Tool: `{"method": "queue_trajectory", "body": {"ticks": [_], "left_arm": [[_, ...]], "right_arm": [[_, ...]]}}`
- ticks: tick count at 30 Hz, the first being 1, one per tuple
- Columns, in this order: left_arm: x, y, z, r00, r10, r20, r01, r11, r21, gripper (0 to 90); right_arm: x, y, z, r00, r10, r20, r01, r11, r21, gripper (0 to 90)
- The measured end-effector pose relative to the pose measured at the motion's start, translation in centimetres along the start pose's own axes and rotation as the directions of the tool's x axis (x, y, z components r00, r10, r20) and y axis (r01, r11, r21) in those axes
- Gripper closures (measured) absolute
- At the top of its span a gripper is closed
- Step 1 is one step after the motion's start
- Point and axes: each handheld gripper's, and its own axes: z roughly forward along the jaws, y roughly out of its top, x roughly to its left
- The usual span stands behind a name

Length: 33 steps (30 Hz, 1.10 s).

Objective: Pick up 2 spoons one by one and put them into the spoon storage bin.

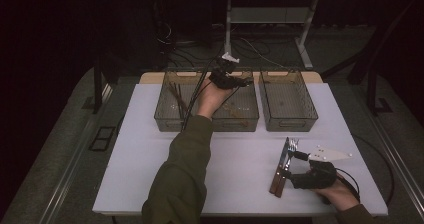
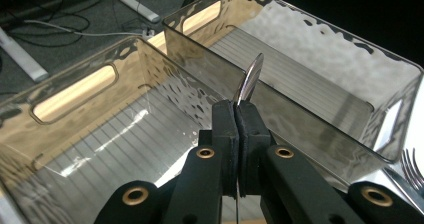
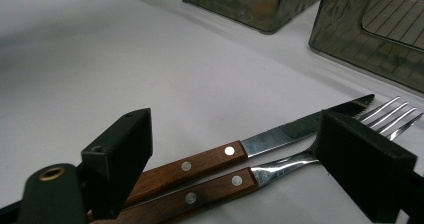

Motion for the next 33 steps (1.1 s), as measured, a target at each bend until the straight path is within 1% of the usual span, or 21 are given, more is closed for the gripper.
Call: {"method": "queue_trajectory", "body": {"ticks": [2,3,4,5,7,8,9,12,13,14,15,17,18,21,24,25,26,30,32,33], "left_arm": [[0.0,-0.3,0.5,0.9999,-0.009,-0.007,0.009,1.0000,0.003,89.0],[0.1,-0.4,0.7,0.9999,-0.008,-0.010,0.009,0.9998,0.016,88.9],[0.2,-0.5,0.9,0.9999,-0.002,-0.010,0.003,0.9998,0.020,88.9],[0.1,-0.7,1.1,0.9999,-0.013,-0.011,0.013,0.9996,0.023,89.0],[0.1,-1.1,1.4,0.9998,-0.011,-0.013,0.012,0.9995,0.028,89.0],[0.1,-1.3,1.5,0.9999,-0.004,-0.016,0.005,0.9993,0.036,88.9],[0.0,-1.5,1.8,0.9998,-0.014,-0.017,0.015,0.9992,0.038,88.9],[0.2,-2.0,2.2,0.9998,-0.003,-0.020,0.004,0.9976,0.069,88.9],[0.1,-2.2,2.4,0.9997,-0.021,-0.009,0.021,0.9973,0.070,88.8],[0.1,-2.3,2.5,0.9997,-0.025,-0.008,0.025,0.9967,0.077,88.8],[0.1,-2.4,2.5,0.9997,-0.020,-0.011,0.021,0.9963,0.083,88.6],[0.1,-2.5,2.7,0.9994,-0.035,-0.006,0.035,0.9961,0.081,87.3],[0.2,-2.5,2.6,0.9994,-0.029,-0.017,0.030,0.9960,0.084,79.0],[0.2,-2.4,2.4,0.9996,-0.024,-0.018,0.025,0.9970,0.074,71.8],[0.1,-2.3,2.1,0.9998,-0.014,-0.017,0.015,0.9979,0.064,67.9],[0.1,-2.2,1.9,0.9999,-0.001,-0.015,0.002,0.9974,0.073,65.9],[0.0,-2.2,1.9,0.9998,-0.012,-0.014,0.013,0.9982,0.059,65.5],[0.0,-2.1,1.8,0.9997,-0.022,-0.005,0.022,0.9985,0.051,59.3],[0.0,-2.2,1.7,0.9998,-0.020,-0.001,0.020,0.9986,0.048,55.9],[0.1,-2.2,1.7,1.0000,-0.009,-0.001,0.009,0.9991,0.042,54.5]], "right_arm": [[0.0,0.0,0.0,1.0000,0.004,0.001,-0.004,1.000,0.001,15.1],[0.0,0.0,0.0,1.0000,0.005,0.001,-0.005,1.000,0.001,15.1],[0.0,0.0,0.0,1.0000,0.002,0.000,-0.002,1.000,0.000,15.1],[0.0,0.0,-0.1,1.0000,0.002,0.001,-0.002,1.000,-0.002,15.1],[0.0,0.0,-0.1,1.0000,0.001,0.000,-0.001,1.000,-0.002,15.1],[0.0,0.0,-0.1,1.0000,0.001,0.000,-0.001,1.000,-0.002,15.1],[0.0,0.0,-0.1,1.0000,0.002,0.000,-0.002,1.000,-0.001,15.1],[0.0,0.0,0.0,1.0000,0.002,0.000,-0.002,1.000,-0.001,15.1],[0.0,0.0,0.0,1.0000,0.002,-0.001,-0.002,1.000,0.000,15.1],[0.0,0.0,0.0,1.0000,0.002,-0.001,-0.002,1.000,0.000,15.1],[0.0,0.0,0.0,1.0000,0.003,-0.001,-0.003,1.000,0.000,15.1],[0.0,0.0,0.0,1.0000,0.003,-0.001,-0.003,1.000,0.001,15.1],[0.0,0.0,0.0,1.0000,0.004,-0.001,-0.004,1.000,0.001,15.1],[-0.1,0.0,0.0,1.0000,0.004,0.000,-0.004,1.000,0.001,15.1],[0.0,0.0,0.0,1.0000,0.004,-0.001,-0.004,1.000,0.001,15.1],[0.0,0.0,0.0,1.0000,0.004,-0.001,-0.004,1.000,0.001,15.1],[0.0,0.0,0.0,1.0000,0.003,-0.001,-0.003,1.000,0.001,15.1],[0.0,0.0,0.1,1.0000,0.002,0.000,-0.002,1.000,0.003,15.1],[0.0,0.0,0.1,1.0000,0.002,0.000,-0.002,1.000,0.003,15.1],[0.0,0.0,0.1,1.0000,0.003,0.000,-0.003,1.000,0.003,15.1]]}}
